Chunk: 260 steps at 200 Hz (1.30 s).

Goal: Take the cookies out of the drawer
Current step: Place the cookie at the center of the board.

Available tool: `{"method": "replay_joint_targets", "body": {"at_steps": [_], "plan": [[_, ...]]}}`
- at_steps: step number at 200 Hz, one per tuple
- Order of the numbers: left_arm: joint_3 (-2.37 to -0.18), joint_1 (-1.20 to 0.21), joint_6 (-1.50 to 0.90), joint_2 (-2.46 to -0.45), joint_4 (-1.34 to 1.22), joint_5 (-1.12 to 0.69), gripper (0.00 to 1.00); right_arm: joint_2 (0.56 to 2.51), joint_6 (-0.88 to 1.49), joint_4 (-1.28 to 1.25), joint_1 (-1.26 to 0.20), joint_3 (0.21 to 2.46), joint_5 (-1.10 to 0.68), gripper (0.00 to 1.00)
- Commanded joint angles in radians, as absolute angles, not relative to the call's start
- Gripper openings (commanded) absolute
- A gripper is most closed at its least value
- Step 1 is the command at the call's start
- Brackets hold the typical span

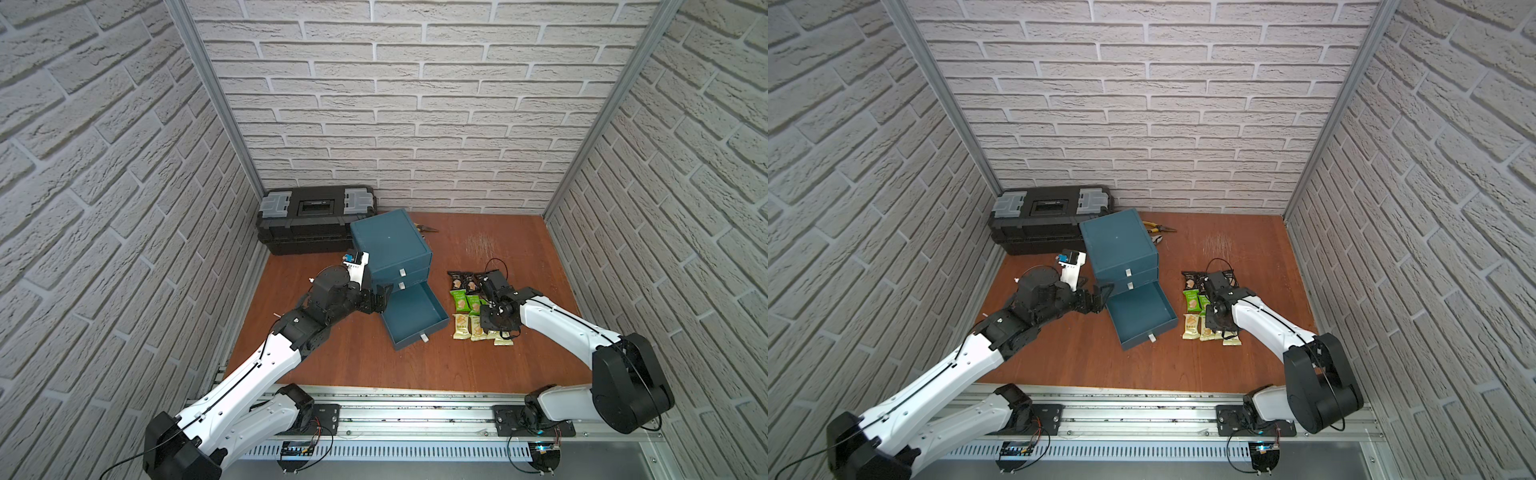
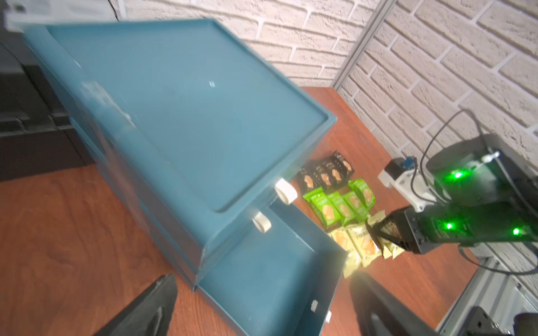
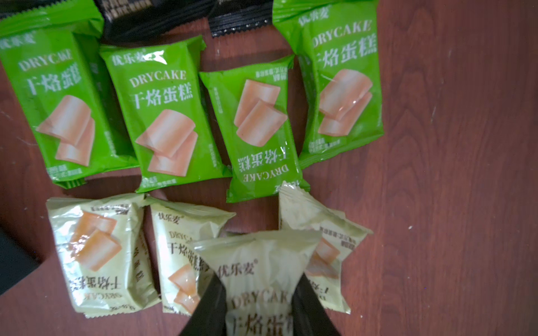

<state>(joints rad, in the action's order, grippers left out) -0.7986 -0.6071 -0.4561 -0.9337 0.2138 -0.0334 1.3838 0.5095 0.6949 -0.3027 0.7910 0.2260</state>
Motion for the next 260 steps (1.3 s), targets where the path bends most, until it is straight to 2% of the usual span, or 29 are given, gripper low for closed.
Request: {"method": "replay_joint_targets", "body": {"at_steps": [1,25,54,87,103,120,131,140,159,260], "plan": [[-0.835,-0.575,-0.433,-0.93,0.263,0.014,0.99,1.374,0.512,0.685,-0.298,0.778,0.249,0.42],[-0.882,-0.52,-0.438,-0.948,0.292,0.024,0.98,1.343,0.521,0.691,-0.297,0.776,0.243,0.51],[-0.968,-0.451,-0.439,-0.996,0.316,-0.015,0.99,1.219,0.511,0.731,-0.31,0.81,0.212,0.51],[-1.03,-0.437,-0.439,-1.057,0.297,-0.034,0.98,1.028,0.512,0.732,-0.364,0.824,0.122,0.51],[-1.047,-0.434,-0.444,-1.104,0.283,-0.049,0.99,1.009,0.546,0.684,-0.409,0.79,0.061,0.44],[-1.05,-0.431,-0.456,-1.149,0.256,-0.069,0.99,1.037,0.574,0.597,-0.496,0.741,0.037,0.26],[-1.051,-0.431,-0.462,-1.175,0.243,-0.075,0.99,1.08,0.607,0.535,-0.573,0.715,0.064,0.09],[-1.051,-0.43,-0.467,-1.192,0.236,-0.078,0.98,1.12,0.625,0.47,-0.616,0.697,0.05,0.03],[-1.057,-0.429,-0.475,-1.219,0.237,-0.072,0.99,1.196,0.676,0.33,-0.663,0.659,0.019,0.02],[-1.007,-0.43,-0.507,-1.288,0.19,-0.081,0.98,1.472,0.806,-0.051,-0.741,0.662,0.019,0.02]]}}
